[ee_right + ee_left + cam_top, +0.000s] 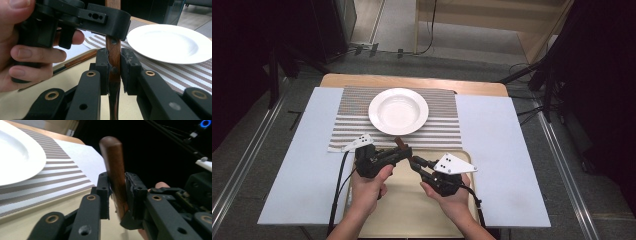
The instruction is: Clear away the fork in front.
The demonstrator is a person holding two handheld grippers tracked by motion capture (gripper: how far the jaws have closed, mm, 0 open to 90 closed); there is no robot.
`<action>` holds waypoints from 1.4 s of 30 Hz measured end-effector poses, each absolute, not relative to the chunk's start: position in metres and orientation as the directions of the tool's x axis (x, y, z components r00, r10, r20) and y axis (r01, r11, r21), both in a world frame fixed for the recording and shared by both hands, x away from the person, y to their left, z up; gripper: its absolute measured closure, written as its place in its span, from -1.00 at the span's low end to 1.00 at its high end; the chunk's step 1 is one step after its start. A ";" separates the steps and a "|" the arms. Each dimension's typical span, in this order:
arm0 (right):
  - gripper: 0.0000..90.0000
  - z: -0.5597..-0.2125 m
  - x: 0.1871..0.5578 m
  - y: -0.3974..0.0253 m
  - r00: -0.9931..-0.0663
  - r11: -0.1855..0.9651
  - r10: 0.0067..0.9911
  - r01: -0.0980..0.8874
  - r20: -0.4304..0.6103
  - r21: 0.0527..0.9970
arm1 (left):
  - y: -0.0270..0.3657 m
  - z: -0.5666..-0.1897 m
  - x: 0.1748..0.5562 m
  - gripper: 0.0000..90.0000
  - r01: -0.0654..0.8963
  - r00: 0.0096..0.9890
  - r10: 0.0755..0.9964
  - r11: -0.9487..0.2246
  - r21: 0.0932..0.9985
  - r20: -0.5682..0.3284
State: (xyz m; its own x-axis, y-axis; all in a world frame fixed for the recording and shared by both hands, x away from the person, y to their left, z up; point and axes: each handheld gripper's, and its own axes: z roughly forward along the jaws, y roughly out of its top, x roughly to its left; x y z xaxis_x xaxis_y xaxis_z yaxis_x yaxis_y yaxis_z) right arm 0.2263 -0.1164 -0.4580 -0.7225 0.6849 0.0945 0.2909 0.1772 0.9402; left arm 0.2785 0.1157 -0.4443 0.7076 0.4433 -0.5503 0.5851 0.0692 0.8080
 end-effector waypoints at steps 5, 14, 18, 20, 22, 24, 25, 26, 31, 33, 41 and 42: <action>0.61 -0.463 0.230 -0.115 -0.743 0.134 0.655 0.293 0.137 0.947 | 0.121 -0.443 0.279 0.76 0.579 0.717 0.428 0.076 0.812 -0.551; -0.02 -0.455 0.227 -0.124 -0.755 0.151 0.652 0.218 0.068 0.964 | 0.137 -0.438 0.281 0.77 0.555 0.730 0.435 0.073 0.829 -0.527; -0.26 -0.452 0.230 -0.145 -0.725 0.114 0.681 0.245 0.104 0.963 | 0.142 -0.436 0.281 0.77 0.553 0.731 0.442 0.063 0.831 -0.520; -0.40 -0.451 0.231 -0.153 -0.710 0.109 0.694 0.264 0.117 0.958 | 0.146 -0.435 0.281 0.78 0.552 0.729 0.448 0.061 0.831 -0.517; -0.59 -0.452 0.232 -0.161 -0.694 0.105 0.710 0.274 0.120 0.956 | 0.149 -0.434 0.283 0.78 0.561 0.730 0.432 0.064 0.825 -0.530; -0.65 -0.452 0.231 -0.170 -0.674 0.094 0.727 0.282 0.127 0.955 | 0.151 -0.434 0.284 0.78 0.563 0.729 0.434 0.060 0.824 -0.530; -0.74 -0.452 0.231 -0.175 -0.665 0.085 0.735 0.284 0.132 0.955 | 0.152 -0.434 0.284 0.78 0.562 0.727 0.443 0.056 0.825 -0.525; -0.76 -0.452 0.230 -0.179 -0.652 0.074 0.745 0.291 0.141 0.954 | 0.153 -0.433 0.284 0.78 0.557 0.729 0.448 0.052 0.829 -0.518; -1.00 -0.453 0.230 -0.204 -0.605 0.051 0.783 0.295 0.145 0.954 | 0.159 -0.432 0.283 0.78 0.547 0.734 0.452 0.047 0.836 -0.506; -1.00 -0.453 0.229 -0.215 -0.588 0.029 0.794 0.296 0.158 0.955 | 0.162 -0.431 0.283 0.78 0.544 0.734 0.456 0.047 0.838 -0.503; -1.00 -0.457 0.222 -0.254 -0.523 0.001 0.838 0.289 0.157 0.957 | 0.170 -0.430 0.283 0.78 0.542 0.734 0.461 0.045 0.839 -0.499; -1.00 -0.458 0.221 -0.259 -0.511 0.003 0.846 0.289 0.152 0.957 | 0.171 -0.430 0.283 0.78 0.542 0.733 0.462 0.046 0.839 -0.499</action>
State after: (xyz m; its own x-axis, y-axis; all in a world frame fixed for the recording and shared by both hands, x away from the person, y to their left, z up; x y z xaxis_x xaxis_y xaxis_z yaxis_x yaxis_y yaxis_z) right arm 0.2212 -0.2587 -0.4578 -0.5112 0.8460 0.1517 0.2895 0.0032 0.9572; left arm 0.2826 0.1707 -0.4295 0.7331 0.4624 -0.4987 0.5418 0.0461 0.8392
